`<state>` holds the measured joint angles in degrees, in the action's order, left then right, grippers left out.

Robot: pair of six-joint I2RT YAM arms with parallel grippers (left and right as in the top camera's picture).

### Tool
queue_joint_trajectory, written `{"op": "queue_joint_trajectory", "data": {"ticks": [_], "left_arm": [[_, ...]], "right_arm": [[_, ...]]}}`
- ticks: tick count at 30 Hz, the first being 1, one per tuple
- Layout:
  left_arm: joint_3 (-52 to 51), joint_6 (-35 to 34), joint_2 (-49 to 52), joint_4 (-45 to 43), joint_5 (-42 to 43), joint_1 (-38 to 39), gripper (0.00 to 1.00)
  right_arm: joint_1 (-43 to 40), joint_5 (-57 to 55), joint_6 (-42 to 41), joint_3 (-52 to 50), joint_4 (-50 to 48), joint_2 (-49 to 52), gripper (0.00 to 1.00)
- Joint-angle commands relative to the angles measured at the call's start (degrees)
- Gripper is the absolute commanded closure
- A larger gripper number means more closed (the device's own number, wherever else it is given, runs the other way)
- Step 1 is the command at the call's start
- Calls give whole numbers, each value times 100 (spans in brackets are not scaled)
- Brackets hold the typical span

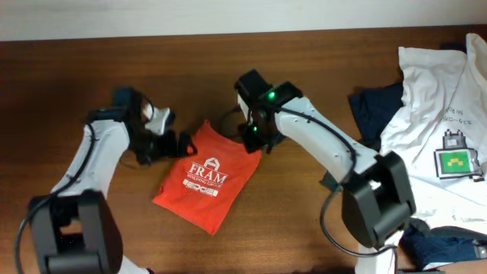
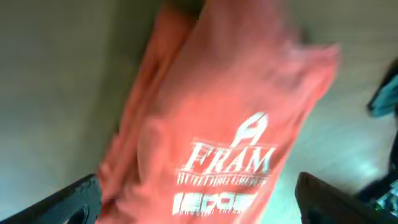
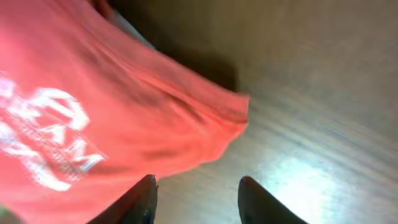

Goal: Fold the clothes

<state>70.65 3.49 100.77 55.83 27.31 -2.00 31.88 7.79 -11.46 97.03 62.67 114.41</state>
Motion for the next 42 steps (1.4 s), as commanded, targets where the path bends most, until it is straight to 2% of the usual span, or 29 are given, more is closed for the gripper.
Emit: {"op": "queue_joint_trajectory", "data": {"ticks": [1,3,6,9,10,11,12,14,16,18,20,23,25,26,29,30,31,32,33,36,37,38,40,42], "left_arm": [[236,529,-81,-584,188,-2,1],[236,741,214,-745,409,-2,1],[236,1285,1165,-922,1073,-2,1],[236,1290,1727,-1106,1095,4,1],[236,1292,1886,-1126,1224,24,5],[236,1292,2026,-1075,1443,83,37],[234,1292,2052,-986,1521,140,54],[234,1294,2052,-863,1534,293,69],[245,1292,2050,-942,1491,348,99],[535,1252,2050,-949,1309,52,100],[1189,765,2050,-863,533,-612,100],[2157,400,2050,-946,387,-1915,100],[2387,382,2050,-1309,-304,-2597,100],[2387,385,2052,-1589,-789,-2809,100],[2387,385,2052,-2553,-1239,-3097,100],[2387,385,2052,-2796,-1679,-3095,100],[2387,385,2052,-2865,-1971,-3097,78],[2387,387,2052,-2887,-1991,-3126,32],[2396,385,2052,-2929,-1987,-3174,1],[3185,337,2050,-2277,-1954,-3204,1],[3906,319,2035,-1683,-1257,-3003,1],[4083,321,2035,-1543,-1008,-2830,1],[4068,323,2070,-1193,-973,-2087,1],[3899,317,2164,-708,-1473,-1416,1]], "right_arm": [[-157,-98,48,555,481,-516,50],[-280,-120,22,595,721,-664,50],[-813,-111,-129,595,1233,-789,50],[-994,-98,-144,595,1405,-789,50],[-1021,-101,-142,595,1432,-789,50],[-1021,-114,-140,595,1429,-789,50],[-1021,-127,-142,595,1429,-789,50],[-1021,-310,-142,595,1432,-789,49],[-1021,-361,-142,595,1451,-789,50],[-1021,-387,-140,595,1453,-789,49],[-1021,-470,-142,595,1458,-789,49],[-1021,-487,-144,595,1460,-789,49],[-1021,-485,-144,595,1475,-789,49],[-1021,-485,-146,595,1475,-789,49],[-1021,-483,-149,595,1563,-789,49],[-1021,-485,-146,595,1633,-789,49],[-1021,-483,-149,595,1650,-789,49],[-1021,-483,-151,595,1650,-789,49],[-1021,-483,-149,595,1650,-789,49],[-1021,-485,-146,595,1663,-789,49],[-1021,-485,-146,595,1659,-789,49],[-1021,-483,-146,595,1644,-789,49],[-1021,-483,-146,595,1650,-789,48],[-1021,-485,-146,595,1690,-789,48]]}}
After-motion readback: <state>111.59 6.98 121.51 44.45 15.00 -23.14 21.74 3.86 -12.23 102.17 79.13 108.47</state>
